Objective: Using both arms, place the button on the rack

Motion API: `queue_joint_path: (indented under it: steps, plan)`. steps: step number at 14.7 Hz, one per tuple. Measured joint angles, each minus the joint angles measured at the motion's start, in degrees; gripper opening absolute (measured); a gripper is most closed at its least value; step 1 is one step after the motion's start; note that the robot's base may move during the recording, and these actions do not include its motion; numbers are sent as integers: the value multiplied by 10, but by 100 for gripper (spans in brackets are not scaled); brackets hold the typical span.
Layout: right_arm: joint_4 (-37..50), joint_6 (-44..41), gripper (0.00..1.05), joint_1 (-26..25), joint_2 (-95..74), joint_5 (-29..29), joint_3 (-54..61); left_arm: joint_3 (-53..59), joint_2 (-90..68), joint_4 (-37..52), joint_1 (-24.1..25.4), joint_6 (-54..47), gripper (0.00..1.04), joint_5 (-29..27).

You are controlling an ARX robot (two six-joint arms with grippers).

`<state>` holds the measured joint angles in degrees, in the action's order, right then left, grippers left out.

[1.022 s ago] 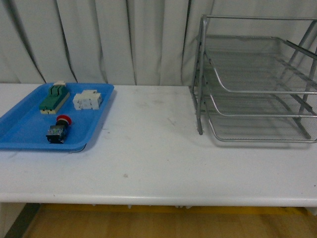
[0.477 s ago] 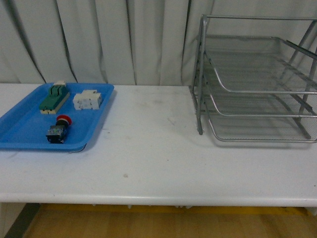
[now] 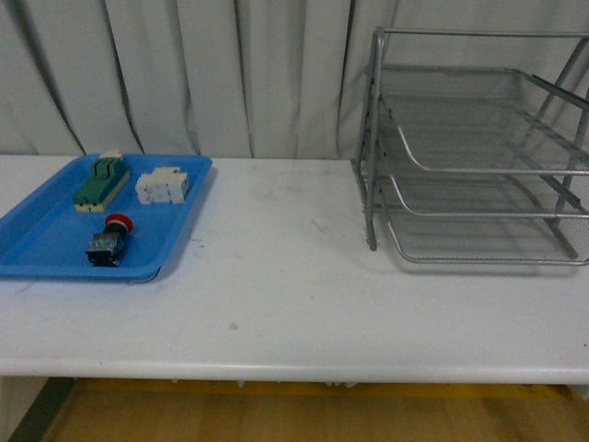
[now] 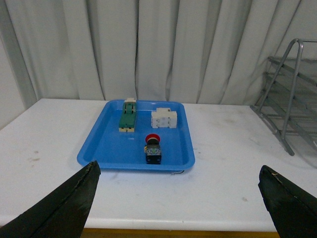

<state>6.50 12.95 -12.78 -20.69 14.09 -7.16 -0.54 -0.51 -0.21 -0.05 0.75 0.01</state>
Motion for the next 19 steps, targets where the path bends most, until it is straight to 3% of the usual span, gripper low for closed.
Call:
queue_joint_path:
  steps: [2,4,7,10,14,19]
  plan:
    - [176,46,98,-56,-183,25,-75,0,0,0,0,0,98,0]
    - [326,82,98,-63,-408,-26,-170,0,0,0,0,0,98,0]
    - [371,117,98,-31,-657,-116,-288,0,0,0,0,0,98,0]
    - [461,241,98,14,-790,-150,-301,0,0,0,0,0,98,0]
    - [657,475,98,46,-870,-109,-294,0,0,0,0,0,98,0]
    - [671,759,98,51,-1010,-99,-287,0,0,0,0,0,98,0]
